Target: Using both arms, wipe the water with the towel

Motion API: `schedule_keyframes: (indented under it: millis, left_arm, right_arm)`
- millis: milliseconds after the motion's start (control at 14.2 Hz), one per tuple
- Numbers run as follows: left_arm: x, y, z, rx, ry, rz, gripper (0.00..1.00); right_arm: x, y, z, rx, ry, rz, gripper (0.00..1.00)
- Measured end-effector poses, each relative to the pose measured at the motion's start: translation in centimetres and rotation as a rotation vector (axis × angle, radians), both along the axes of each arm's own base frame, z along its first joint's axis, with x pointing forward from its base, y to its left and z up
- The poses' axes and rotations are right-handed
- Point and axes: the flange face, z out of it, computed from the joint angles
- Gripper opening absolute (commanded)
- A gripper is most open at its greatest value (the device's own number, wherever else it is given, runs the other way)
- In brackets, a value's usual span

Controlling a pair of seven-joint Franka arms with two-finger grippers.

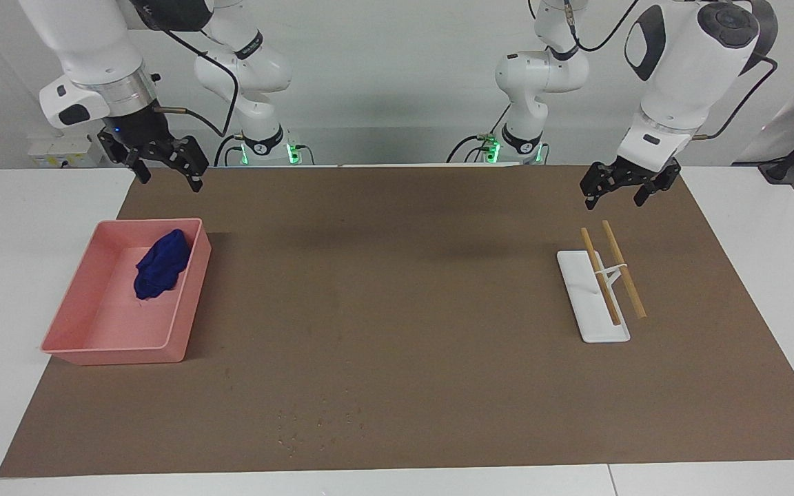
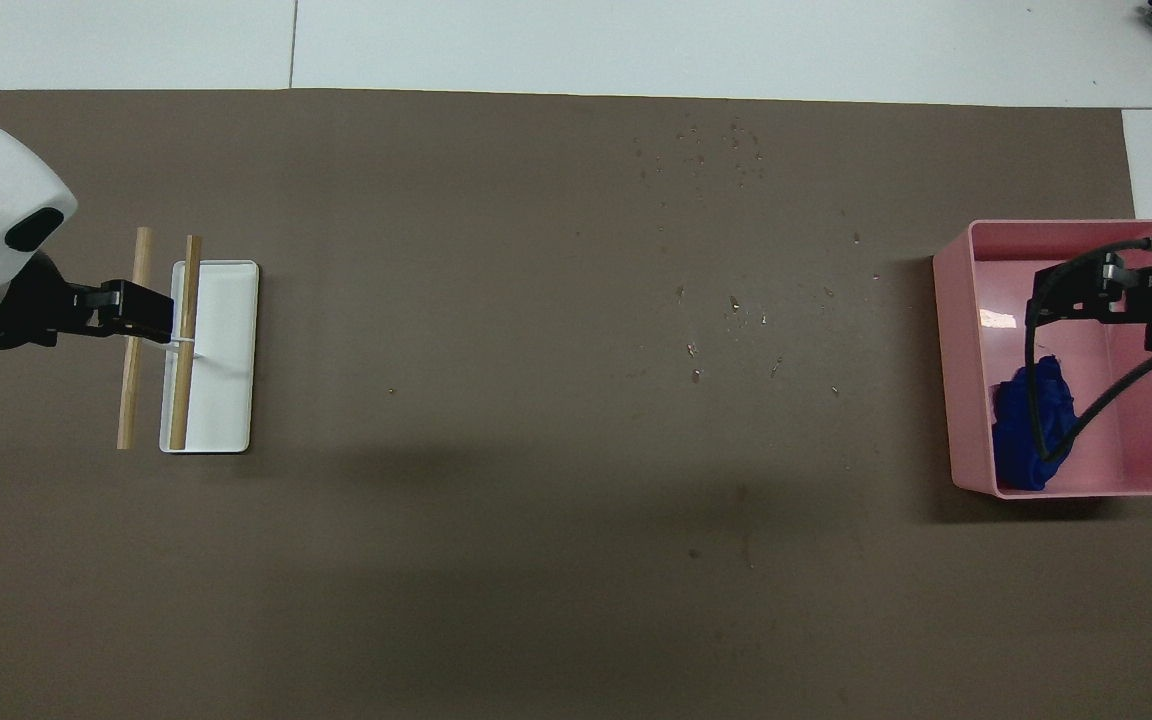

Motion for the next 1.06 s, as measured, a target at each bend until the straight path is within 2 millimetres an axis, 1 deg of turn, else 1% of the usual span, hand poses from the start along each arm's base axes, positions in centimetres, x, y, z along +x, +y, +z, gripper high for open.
schedule_keyframes:
  millis: [282, 634, 1057]
  left_arm:
    - [-0.1, 0.0, 0.0, 0.0, 0.007, -0.043, 1.0]
    - [-0.3, 0.0, 1.1, 0.001, 0.012, -0.051, 1.0]
    - [-0.3, 0.0, 1.1, 0.001, 0.014, -0.068, 1.0]
  right_arm:
    - [-0.3, 0.4, -0.3, 0.0, 0.026, 0.047, 1.0]
    - [-0.3, 0.4, -0.6, 0.0, 0.035, 0.053, 1.0]
    - [-0.4, 0.6, -0.9, 0.0, 0.042, 0.057, 1.0]
